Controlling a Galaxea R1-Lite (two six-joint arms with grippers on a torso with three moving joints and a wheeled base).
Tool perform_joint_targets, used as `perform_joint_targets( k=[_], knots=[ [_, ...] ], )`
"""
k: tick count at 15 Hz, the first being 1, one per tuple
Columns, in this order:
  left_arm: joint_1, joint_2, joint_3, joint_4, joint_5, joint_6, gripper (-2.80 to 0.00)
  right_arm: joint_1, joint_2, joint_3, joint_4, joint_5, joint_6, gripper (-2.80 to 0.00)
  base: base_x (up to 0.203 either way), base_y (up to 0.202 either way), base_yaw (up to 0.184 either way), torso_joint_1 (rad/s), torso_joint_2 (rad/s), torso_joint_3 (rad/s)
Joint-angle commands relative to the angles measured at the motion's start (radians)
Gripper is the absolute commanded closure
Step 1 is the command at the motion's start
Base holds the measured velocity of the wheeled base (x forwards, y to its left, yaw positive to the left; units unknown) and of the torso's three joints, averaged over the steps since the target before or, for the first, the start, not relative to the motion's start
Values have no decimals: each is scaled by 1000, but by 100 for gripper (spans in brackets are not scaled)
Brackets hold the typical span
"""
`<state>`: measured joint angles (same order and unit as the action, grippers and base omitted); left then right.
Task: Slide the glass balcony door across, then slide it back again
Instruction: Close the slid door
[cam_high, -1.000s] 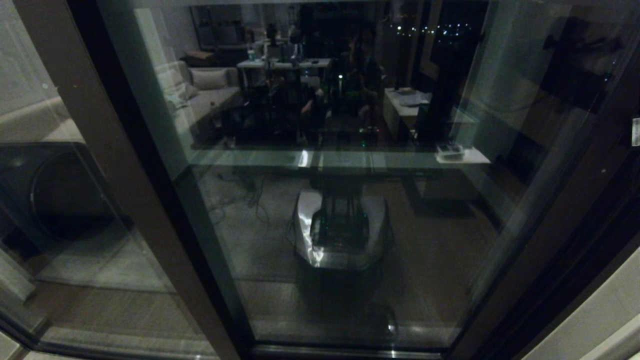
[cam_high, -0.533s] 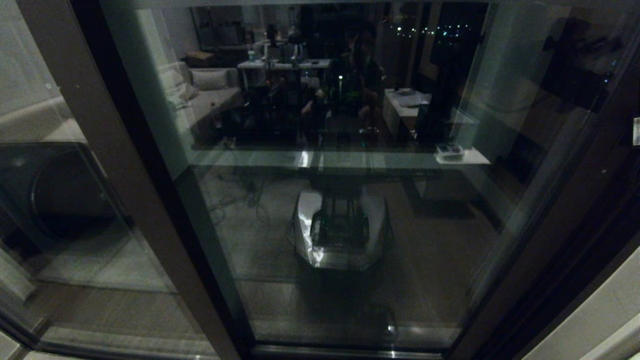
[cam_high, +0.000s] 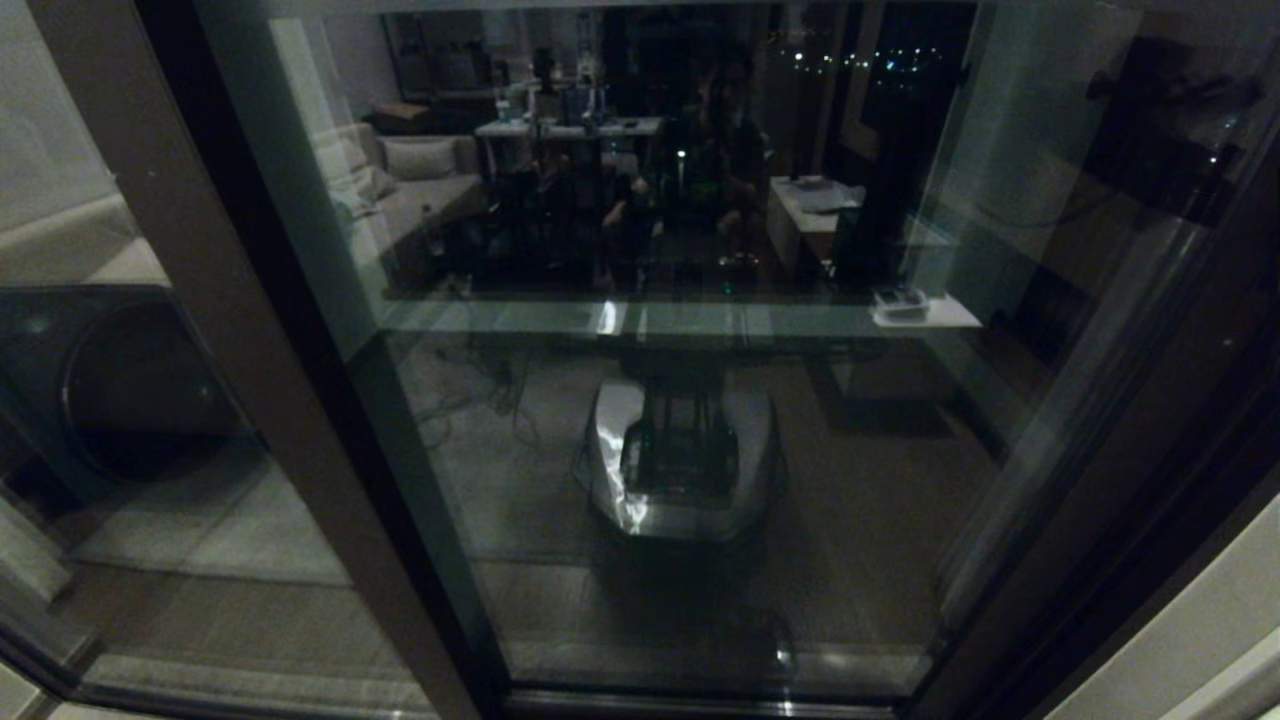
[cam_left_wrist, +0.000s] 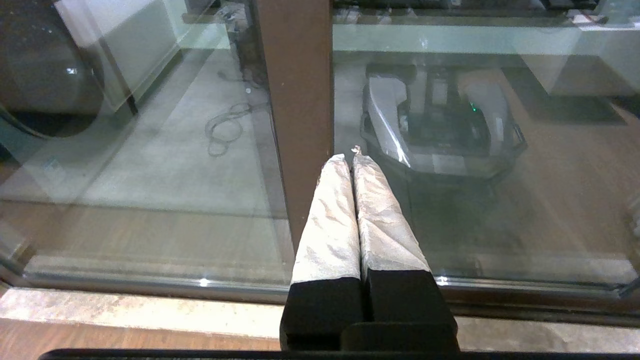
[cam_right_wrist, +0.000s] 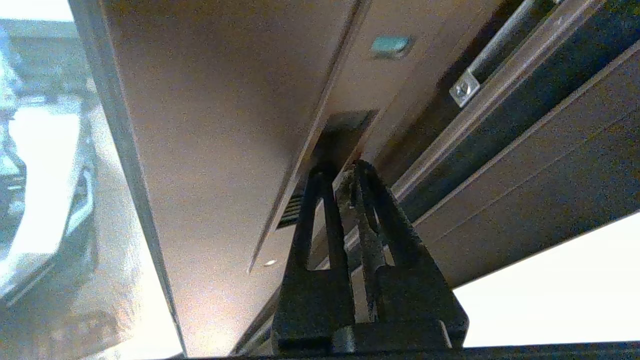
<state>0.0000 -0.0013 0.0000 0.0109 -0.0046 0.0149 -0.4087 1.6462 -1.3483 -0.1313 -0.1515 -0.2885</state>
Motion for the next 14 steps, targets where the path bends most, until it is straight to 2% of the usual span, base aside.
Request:
perform_joint_targets(
  k=[1, 14],
  knots=[
    [0, 1, 2, 0, 0, 0, 0, 1, 1, -2, 4, 4, -1, 0, 0, 0, 0, 0, 0, 0],
    [0, 0, 2, 0, 0, 0, 0, -42, 30, -31, 2, 6, -14, 0, 0, 0, 0, 0, 0, 0]
  ],
)
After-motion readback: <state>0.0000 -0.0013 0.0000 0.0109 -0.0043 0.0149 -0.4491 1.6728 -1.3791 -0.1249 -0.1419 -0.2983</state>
